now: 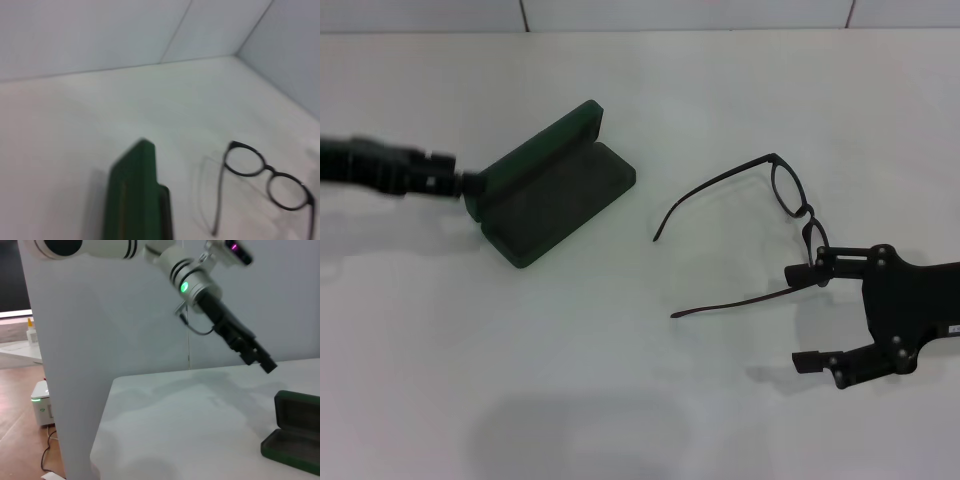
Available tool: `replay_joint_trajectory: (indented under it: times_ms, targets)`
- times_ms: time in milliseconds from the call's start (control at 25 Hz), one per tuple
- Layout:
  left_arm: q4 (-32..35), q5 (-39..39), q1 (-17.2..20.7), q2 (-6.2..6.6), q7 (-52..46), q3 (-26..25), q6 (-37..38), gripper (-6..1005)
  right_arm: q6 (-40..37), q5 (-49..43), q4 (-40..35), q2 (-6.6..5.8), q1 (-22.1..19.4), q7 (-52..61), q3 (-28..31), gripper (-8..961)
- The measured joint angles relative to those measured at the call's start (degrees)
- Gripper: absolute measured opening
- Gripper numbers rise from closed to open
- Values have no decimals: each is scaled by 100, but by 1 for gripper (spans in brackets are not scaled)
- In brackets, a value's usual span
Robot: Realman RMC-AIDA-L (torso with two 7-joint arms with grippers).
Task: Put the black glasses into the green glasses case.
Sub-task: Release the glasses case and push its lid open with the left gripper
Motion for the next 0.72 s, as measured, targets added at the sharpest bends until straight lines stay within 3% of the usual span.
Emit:
replay_joint_trajectory:
  times_ms: [160, 280, 440, 720]
  targets:
    - [663, 1034, -635, -126, -690, 172, -95, 699, 16, -10, 0, -4, 4, 0, -38, 882]
    - [796, 1707, -1152, -160, -1128, 495, -244, 693, 23, -73, 0, 15, 54, 0, -49, 882]
    - [625, 2229, -1640, -172, -1334, 994, -393, 685, 67, -145, 0, 74, 175, 7, -51, 882]
    - [-95, 2785, -2272, -351, -1379, 1449, -953, 671, 88, -150, -1, 101, 154, 9, -68, 881]
